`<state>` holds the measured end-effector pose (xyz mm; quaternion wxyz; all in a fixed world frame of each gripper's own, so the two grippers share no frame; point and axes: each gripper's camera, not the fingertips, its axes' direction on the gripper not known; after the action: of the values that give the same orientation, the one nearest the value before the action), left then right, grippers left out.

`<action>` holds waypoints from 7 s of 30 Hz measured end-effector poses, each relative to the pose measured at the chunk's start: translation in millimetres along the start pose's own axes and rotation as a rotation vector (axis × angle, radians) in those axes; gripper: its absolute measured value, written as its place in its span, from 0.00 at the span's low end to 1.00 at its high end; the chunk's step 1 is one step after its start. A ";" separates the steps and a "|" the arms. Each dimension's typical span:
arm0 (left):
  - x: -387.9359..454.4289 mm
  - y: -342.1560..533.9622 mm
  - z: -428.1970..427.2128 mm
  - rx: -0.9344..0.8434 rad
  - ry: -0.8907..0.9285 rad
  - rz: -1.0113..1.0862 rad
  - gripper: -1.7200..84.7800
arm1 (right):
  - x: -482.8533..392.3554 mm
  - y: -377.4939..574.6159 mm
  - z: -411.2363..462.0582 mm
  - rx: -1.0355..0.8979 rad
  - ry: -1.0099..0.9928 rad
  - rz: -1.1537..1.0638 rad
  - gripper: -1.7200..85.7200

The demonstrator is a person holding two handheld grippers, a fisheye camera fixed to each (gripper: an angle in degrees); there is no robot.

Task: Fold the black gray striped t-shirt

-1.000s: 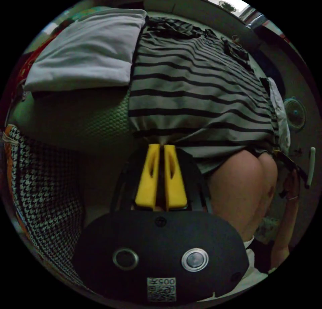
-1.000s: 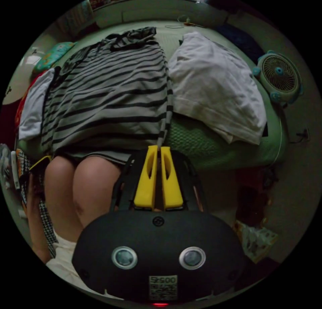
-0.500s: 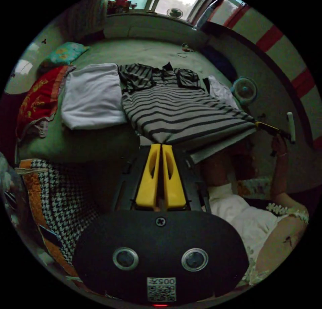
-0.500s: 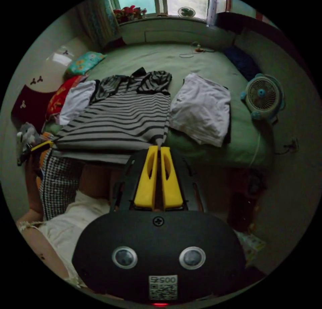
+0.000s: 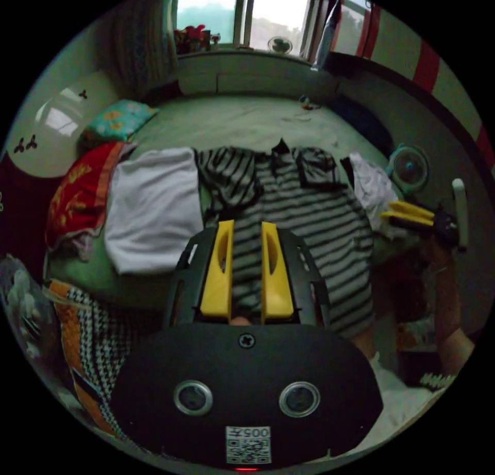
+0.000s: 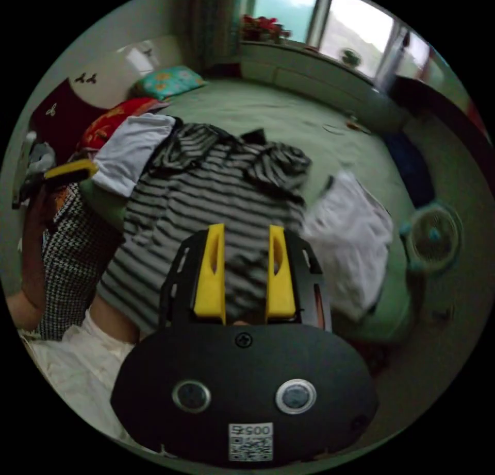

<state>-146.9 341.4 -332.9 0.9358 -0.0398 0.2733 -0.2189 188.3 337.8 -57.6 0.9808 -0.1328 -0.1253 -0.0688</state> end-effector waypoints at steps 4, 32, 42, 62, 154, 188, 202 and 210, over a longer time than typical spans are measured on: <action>16.5 -68.1 42.1 0.093 0.077 -0.067 0.12 | -16.1 -95.3 91.2 -0.053 -0.018 -0.047 0.13; -44.0 -192.8 251.0 -0.247 -0.004 -0.175 0.22 | 275.2 -89.1 127.4 0.120 0.057 0.793 0.08; -48.5 -221.3 294.1 -0.329 -0.084 -0.122 0.22 | 133.0 -103.3 218.2 0.181 -0.520 0.669 0.04; -186.1 -247.5 184.6 0.127 -0.104 -0.537 0.08 | 116.8 -136.8 276.2 -0.100 -0.301 0.352 0.01; -261.6 -152.4 62.5 0.073 -0.175 -0.494 0.17 | 131.4 -166.8 304.8 -0.092 -0.355 0.374 0.01; -176.0 -109.5 68.7 -0.088 -0.340 -0.398 0.17 | 112.4 -171.8 306.4 -0.121 -0.300 0.340 0.01; -109.1 -147.4 58.4 0.075 -0.334 -0.426 0.08 | 122.7 -166.6 303.8 -0.110 -0.322 0.359 0.01; 21.9 -213.9 95.1 0.102 -0.230 -0.013 0.08 | 126.0 -163.7 303.7 -0.109 -0.340 0.363 0.01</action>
<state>-163.0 135.0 -221.6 0.9603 -0.0190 0.1527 -0.2325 212.5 253.0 299.0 0.9331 -0.2157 -0.2589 0.1253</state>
